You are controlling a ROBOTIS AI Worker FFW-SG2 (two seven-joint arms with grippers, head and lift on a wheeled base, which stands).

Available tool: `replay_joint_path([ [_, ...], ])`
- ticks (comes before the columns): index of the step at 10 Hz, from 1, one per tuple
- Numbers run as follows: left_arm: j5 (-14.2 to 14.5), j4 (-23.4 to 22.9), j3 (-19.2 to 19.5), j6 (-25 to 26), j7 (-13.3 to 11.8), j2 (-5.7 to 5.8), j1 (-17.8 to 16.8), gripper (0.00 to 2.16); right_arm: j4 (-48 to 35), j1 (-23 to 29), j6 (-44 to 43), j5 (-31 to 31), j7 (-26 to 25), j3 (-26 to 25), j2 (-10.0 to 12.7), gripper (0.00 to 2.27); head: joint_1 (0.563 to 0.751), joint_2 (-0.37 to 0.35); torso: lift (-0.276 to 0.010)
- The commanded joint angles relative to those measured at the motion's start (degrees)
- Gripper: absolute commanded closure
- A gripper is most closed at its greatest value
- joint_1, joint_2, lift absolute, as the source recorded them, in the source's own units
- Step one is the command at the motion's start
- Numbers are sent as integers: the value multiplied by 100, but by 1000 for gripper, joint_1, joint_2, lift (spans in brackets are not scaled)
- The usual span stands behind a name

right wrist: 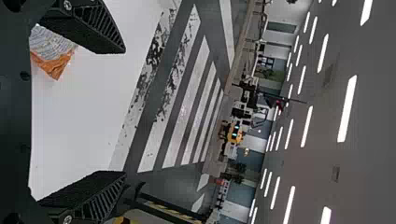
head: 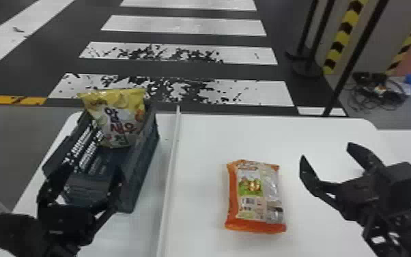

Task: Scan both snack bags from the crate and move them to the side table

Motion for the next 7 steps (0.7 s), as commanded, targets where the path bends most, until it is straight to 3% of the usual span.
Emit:
replay_joint_path([
  [1, 0, 0, -4, -4, 0, -8, 0, 49, 46, -185, 376, -568, 0, 2, 332, 66, 695, -19, -99],
  [3, 0, 17, -4, -21, 0, -16, 0, 49, 134, -273, 657, -867, 0, 63, 736, 66, 695, -6, -99],
  [4, 0, 44, -4, -21, 0, -16, 0, 49, 196, -273, 639, -955, 0, 116, 832, 66, 695, 8, -99],
  [5, 0, 79, -13, -39, -9, -16, -9, 49, 284, -273, 587, -1043, 97, 125, 938, 208, 695, 22, -99],
  [7, 0, 105, -13, -92, -9, -16, -9, 49, 328, -265, 569, -1166, 158, 133, 973, 792, 695, 44, -99],
])
